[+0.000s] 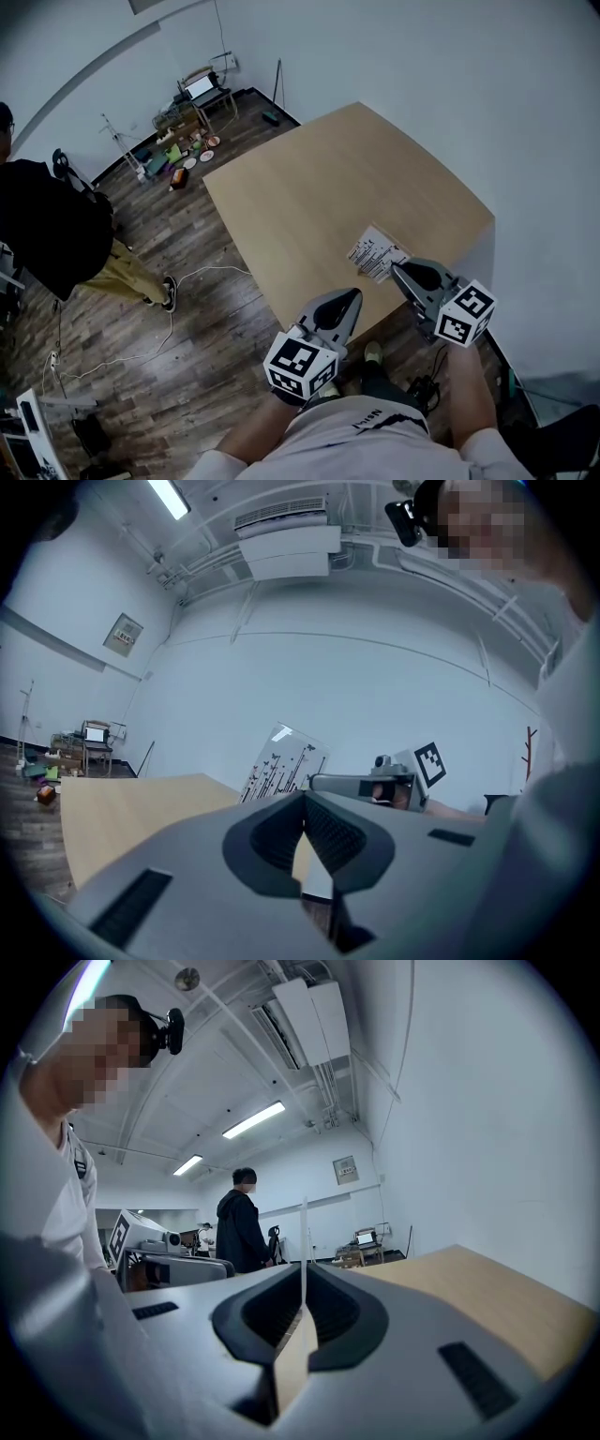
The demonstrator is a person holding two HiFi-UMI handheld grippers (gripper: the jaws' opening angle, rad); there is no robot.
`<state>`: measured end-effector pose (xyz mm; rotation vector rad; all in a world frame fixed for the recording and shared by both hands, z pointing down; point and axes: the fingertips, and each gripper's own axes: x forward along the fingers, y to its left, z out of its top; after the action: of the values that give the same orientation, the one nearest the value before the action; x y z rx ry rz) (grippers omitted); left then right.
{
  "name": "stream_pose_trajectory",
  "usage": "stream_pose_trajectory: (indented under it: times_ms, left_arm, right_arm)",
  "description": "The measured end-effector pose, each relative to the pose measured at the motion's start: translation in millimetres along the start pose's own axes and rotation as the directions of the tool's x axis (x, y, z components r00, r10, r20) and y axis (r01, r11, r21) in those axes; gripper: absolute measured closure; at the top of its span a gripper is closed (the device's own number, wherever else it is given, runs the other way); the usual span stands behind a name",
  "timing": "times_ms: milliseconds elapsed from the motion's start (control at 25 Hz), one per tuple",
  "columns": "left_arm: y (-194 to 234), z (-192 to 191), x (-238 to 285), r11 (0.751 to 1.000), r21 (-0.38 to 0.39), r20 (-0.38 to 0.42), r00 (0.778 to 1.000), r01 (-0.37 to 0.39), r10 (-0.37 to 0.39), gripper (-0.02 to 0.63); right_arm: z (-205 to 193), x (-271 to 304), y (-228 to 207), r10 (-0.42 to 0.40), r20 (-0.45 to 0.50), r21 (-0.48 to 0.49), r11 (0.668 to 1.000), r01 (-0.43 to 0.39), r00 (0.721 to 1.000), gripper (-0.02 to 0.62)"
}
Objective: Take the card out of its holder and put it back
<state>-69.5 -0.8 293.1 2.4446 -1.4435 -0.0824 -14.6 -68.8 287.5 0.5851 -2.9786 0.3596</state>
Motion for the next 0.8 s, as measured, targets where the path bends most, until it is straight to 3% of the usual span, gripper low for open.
stream_pose_trajectory:
  times_ms: [160, 440, 800]
  left_arm:
    - [12.8, -10.7, 4.6, 1.0, 0.009, 0.004, 1.0, -0.021, 0.021, 0.594]
    - [36.3, -23.1, 38.4, 0.997, -0.048, 0.012, 0.998, -0.066, 0.066, 0.594]
    - [66.8, -53.1, 85.0, 0.987, -0.09, 0.019, 0.99, -0.136, 0.138, 0.594]
  right_arm:
    - [-8.5, 5.0, -11.6, 0.018, 0.0, -0.006, 1.0, -0.018, 1.0, 0.569]
    - [-31.8, 9.0, -54.9, 0.12, -0.033, -0.017, 0.993, -0.12, 0.992, 0.569]
    - [-82.5, 26.8, -115.4, 0.246, -0.119, -0.03, 0.968, -0.251, 0.962, 0.569]
